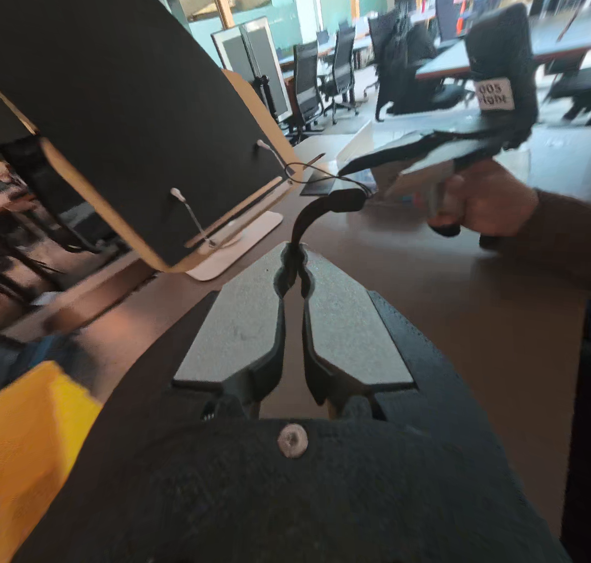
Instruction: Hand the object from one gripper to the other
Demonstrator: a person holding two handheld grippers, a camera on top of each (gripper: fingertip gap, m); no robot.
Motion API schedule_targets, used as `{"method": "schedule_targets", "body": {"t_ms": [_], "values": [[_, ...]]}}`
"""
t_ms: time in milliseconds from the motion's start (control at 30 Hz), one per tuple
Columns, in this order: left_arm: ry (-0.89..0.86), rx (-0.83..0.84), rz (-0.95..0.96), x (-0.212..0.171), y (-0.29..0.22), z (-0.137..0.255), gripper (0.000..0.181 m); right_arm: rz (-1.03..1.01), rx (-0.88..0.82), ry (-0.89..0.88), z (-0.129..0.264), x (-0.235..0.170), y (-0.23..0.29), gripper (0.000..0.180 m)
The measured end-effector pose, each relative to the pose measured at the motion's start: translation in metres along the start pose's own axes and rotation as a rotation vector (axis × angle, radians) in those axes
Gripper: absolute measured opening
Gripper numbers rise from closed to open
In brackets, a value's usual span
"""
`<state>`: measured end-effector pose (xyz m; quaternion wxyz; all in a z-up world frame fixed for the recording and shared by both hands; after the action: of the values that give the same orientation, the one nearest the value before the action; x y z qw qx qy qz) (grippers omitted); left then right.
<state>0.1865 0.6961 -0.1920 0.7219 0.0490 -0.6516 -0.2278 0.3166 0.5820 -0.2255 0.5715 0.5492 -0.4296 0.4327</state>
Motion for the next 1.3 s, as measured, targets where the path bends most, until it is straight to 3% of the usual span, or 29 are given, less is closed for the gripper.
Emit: {"method": "schedule_targets", "body": {"t_ms": [33, 133, 167, 233, 300, 333, 433, 467, 567, 633, 667, 700, 733, 800, 867, 1000, 1100, 1167, 1200, 1300], "values": [[-0.017, -0.016, 0.042, -0.007, -0.005, -0.013, 0.0, 0.013, -0.067, 0.016, 0.002, -0.005, -0.007, 0.12], [-0.046, 0.046, 0.07, -0.018, -0.001, -0.044, 0.0, 0.054, -0.316, 0.108, 0.007, -0.017, -0.032, 0.117], [-0.056, 0.09, 0.069, -0.02, 0.005, -0.052, 0.0, 0.072, -0.388, 0.144, 0.008, -0.019, -0.038, 0.093], [-0.045, 0.137, 0.087, -0.026, 0.015, -0.066, 0.0, 0.078, -0.476, 0.139, 0.011, -0.018, -0.043, 0.075], [-0.024, 0.145, 0.082, -0.033, 0.02, -0.075, 0.0, 0.081, -0.487, 0.129, 0.014, -0.02, -0.037, 0.116], [-0.032, 0.132, 0.075, -0.035, 0.019, -0.077, 0.0, 0.104, -0.515, 0.13, 0.018, -0.021, -0.038, 0.123], [-0.057, 0.046, 0.125, -0.045, 0.011, -0.08, 0.0, 0.153, -0.55, 0.122, 0.025, -0.019, -0.04, 0.12], [-0.087, 0.009, 0.191, -0.047, 0.01, -0.079, 0.0, 0.163, -0.484, 0.082, 0.025, -0.013, -0.03, 0.111], [-0.191, -0.123, 0.35, -0.04, 0.014, -0.07, 0.0, 0.154, -0.021, 0.14, 0.023, -0.014, 0.039, 0.09], [-0.231, -0.112, 0.325, -0.037, 0.022, -0.06, 0.0, 0.146, -0.026, 0.185, 0.038, -0.012, 0.05, 0.087], [-0.218, -0.118, 0.308, -0.038, 0.022, -0.058, 0.0, 0.15, -0.017, 0.214, 0.047, -0.011, 0.056, 0.08], [-0.216, -0.15, 0.307, -0.037, 0.019, -0.058, 0.0, 0.141, -0.008, 0.26, 0.053, -0.01, 0.058, 0.059], [-0.232, -0.197, 0.324, -0.034, 0.014, -0.059, 0.0, 0.108, -0.002, 0.298, 0.056, -0.008, 0.057, 0.056], [-0.309, -0.271, 0.368, -0.021, 0.006, -0.057, 0.0, 0.033, -0.083, 0.324, 0.054, 0.005, 0.04, 0.06], [-0.363, -0.281, 0.386, -0.015, 0.005, -0.054, 0.0, 0.047, -0.223, 0.223, 0.052, 0.021, 0.022, 0.073], [-0.177, 0.006, 0.288, -0.045, 0.031, -0.057, 0.0, -0.021, -0.41, 0.132, 0.053, 0.008, 0.007, 0.082], [-0.167, 0.065, 0.253, -0.045, 0.034, -0.055, 0.0, -0.136, -0.206, 0.074, 0.045, 0.006, 0.028, 0.087], [-0.245, -0.045, 0.287, -0.034, 0.021, -0.056, 0.0, -0.208, 0.126, 0.02, 0.046, 0.027, 0.062, 0.085], [-0.276, -0.11, 0.31, -0.029, 0.015, -0.057, 0.0, -0.22, 0.182, -0.001, 0.048, 0.036, 0.063, 0.077], [-0.23, -0.119, 0.289, -0.033, 0.009, -0.064, 0.0, -0.126, -0.023, 0.054, 0.042, 0.038, 0.031, 0.097]]}}
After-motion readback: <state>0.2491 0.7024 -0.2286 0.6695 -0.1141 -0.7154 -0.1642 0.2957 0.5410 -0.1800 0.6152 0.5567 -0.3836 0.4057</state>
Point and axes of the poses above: each gripper's, where its closed fingertips meet, z back along the fingers, x out of its top, y = z × x across the jaws, the point moved 3 cm from there along z, back along the fingers, and after that the axes turned 9 degrees about -z, right-handed, at the moved point
